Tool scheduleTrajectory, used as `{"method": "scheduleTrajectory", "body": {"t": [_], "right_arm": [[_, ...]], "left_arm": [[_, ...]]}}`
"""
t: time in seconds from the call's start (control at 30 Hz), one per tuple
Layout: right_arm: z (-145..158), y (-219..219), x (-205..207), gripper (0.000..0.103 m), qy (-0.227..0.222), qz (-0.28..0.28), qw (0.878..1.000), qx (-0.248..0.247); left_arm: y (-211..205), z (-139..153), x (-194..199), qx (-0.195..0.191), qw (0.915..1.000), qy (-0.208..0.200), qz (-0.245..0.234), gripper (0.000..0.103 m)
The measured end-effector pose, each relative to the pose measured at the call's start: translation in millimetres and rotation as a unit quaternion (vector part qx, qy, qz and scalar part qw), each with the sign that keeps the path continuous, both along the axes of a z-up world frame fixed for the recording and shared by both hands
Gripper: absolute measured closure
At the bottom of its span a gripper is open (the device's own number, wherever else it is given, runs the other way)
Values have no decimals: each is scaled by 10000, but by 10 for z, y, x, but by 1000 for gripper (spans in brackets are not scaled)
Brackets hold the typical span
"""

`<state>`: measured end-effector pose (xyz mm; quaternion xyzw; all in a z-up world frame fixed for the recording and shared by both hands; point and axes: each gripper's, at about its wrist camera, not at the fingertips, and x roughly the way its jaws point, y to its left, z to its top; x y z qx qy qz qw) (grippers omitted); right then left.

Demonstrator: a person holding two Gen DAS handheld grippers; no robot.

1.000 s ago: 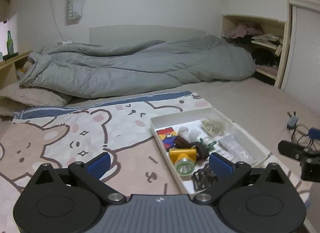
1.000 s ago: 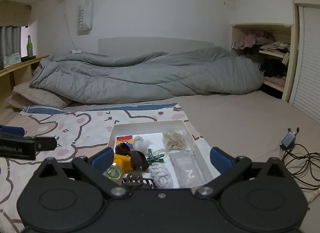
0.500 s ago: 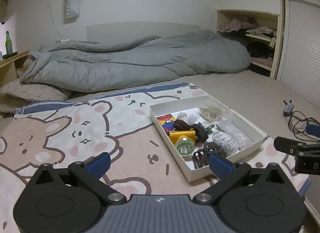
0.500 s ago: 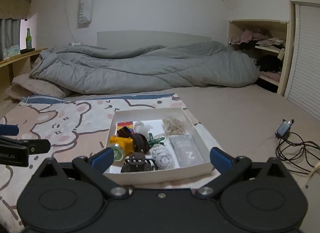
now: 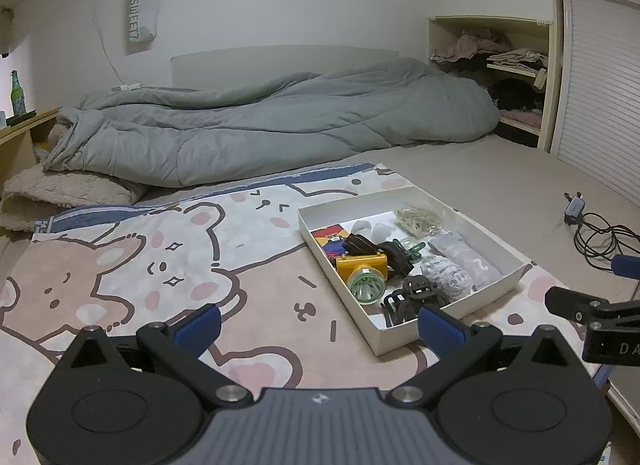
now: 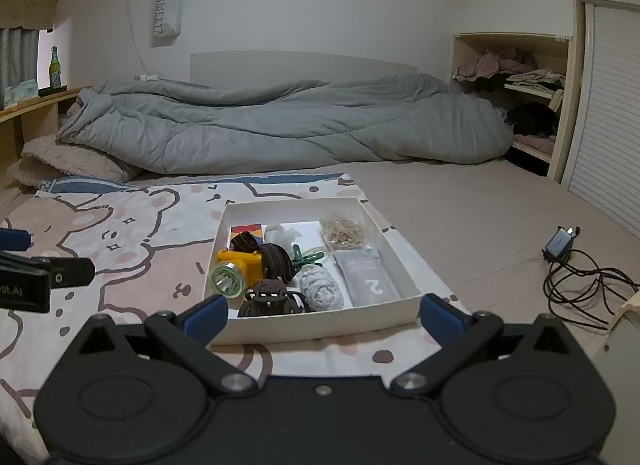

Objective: Organize objects

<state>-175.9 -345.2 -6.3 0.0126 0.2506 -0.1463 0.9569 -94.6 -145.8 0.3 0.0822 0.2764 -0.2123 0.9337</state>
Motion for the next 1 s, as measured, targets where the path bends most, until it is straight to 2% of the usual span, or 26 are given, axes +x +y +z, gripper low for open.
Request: {"method": "scheduleTrajectory", "body": {"t": [1.0], "right_arm": [[-11,37,-3,0,61,8,10000,-34]], "left_arm": [[1,-46,-38,-71,9999,150,-12,0]]}}
